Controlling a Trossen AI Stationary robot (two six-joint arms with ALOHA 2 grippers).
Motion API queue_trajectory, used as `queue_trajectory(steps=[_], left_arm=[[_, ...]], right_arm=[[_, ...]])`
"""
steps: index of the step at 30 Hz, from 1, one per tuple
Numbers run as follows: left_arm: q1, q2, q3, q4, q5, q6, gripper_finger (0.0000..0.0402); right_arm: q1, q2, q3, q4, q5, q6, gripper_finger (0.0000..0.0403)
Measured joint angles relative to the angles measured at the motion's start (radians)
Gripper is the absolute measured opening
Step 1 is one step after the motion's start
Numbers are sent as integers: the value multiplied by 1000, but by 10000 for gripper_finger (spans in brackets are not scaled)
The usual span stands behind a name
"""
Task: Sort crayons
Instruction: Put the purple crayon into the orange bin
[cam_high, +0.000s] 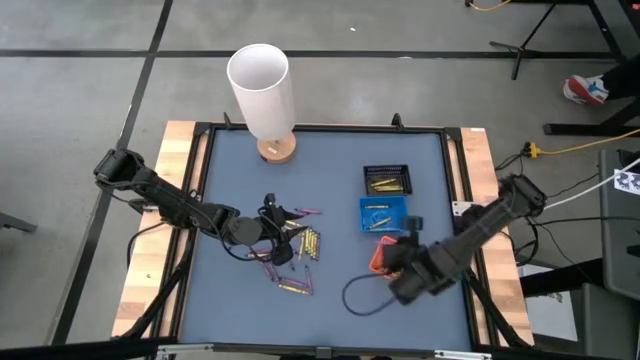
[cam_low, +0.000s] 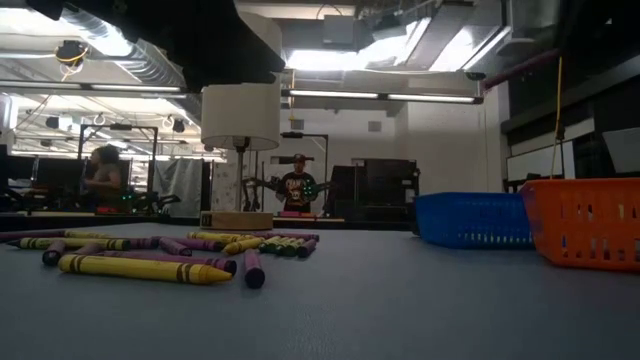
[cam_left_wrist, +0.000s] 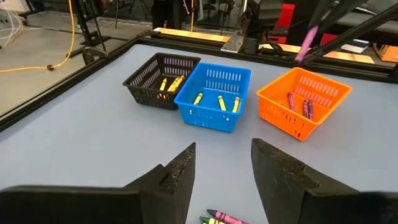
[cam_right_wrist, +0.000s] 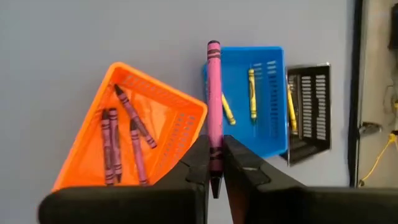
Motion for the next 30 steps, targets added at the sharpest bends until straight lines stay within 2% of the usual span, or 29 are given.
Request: queue_trajectory(steps=[5,12,20,27,30], left_arm=[[0,0,0,0,0,0,140],[0,0,0,1,0,-1,140],[0,0,0,1,0,-2,140],[0,0,0,2,0,-2,140],[0,0,0,2,0,-2,140]], right_arm=[[128,0,-11,-31,52,207,30],[266,1,-108,-45,143,496,30],[351,2,-185,-42,259,715,30],[397,-3,-273,-32,310,913,30],[409,-37,-334,31,333,961,30]])
